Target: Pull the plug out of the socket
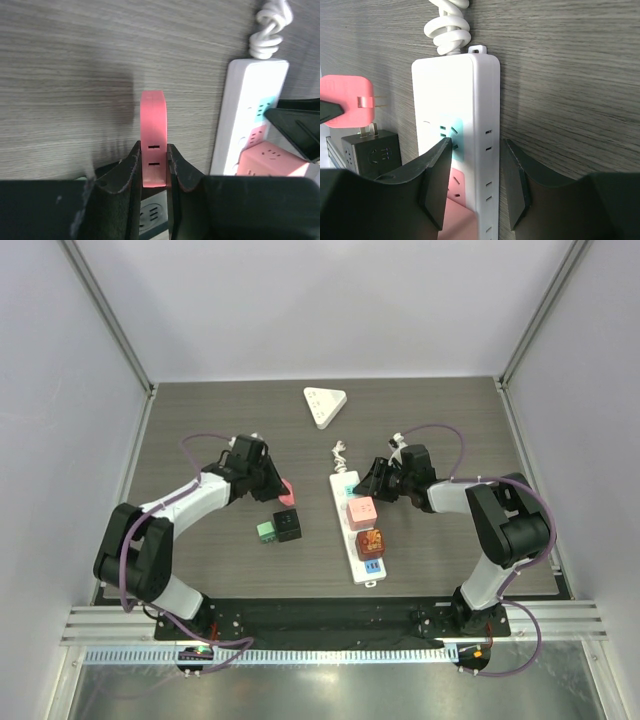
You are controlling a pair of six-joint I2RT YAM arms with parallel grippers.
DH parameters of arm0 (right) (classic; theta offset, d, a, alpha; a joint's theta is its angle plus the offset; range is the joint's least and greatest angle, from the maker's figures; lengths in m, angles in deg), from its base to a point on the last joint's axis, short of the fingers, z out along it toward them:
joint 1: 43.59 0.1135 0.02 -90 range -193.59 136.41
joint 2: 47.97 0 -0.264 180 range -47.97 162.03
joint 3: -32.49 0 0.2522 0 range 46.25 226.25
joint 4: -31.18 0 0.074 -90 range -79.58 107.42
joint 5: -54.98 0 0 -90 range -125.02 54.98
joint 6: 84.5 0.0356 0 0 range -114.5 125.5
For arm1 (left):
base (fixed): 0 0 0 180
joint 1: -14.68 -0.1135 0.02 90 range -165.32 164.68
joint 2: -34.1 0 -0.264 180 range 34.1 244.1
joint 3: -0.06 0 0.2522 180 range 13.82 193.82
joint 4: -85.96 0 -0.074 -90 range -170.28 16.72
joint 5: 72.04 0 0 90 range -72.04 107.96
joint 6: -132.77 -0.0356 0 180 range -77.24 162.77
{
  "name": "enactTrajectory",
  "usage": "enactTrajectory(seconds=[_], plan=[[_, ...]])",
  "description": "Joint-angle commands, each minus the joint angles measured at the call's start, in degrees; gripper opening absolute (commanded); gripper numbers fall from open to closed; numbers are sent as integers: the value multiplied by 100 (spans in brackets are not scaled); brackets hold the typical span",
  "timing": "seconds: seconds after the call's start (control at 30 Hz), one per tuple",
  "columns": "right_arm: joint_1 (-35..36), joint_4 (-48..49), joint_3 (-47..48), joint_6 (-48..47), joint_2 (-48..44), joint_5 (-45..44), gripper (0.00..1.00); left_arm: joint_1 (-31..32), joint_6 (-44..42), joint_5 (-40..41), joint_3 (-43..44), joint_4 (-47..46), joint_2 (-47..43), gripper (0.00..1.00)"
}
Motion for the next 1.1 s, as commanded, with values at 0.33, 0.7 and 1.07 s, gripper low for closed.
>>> enactTrajectory(seconds=[0.33, 0.7, 1.07], plan=[[28, -552, -98, -375, 82, -513, 49, -389, -352, 58, 27, 282, 305, 57], [55, -534, -72, -357, 143, -469, 49, -20, -818, 1280, 800, 1530, -925, 88], [81, -543, -72, -366, 152, -513, 49, 2394, -493, 2201, 2485, 2216, 100, 92]])
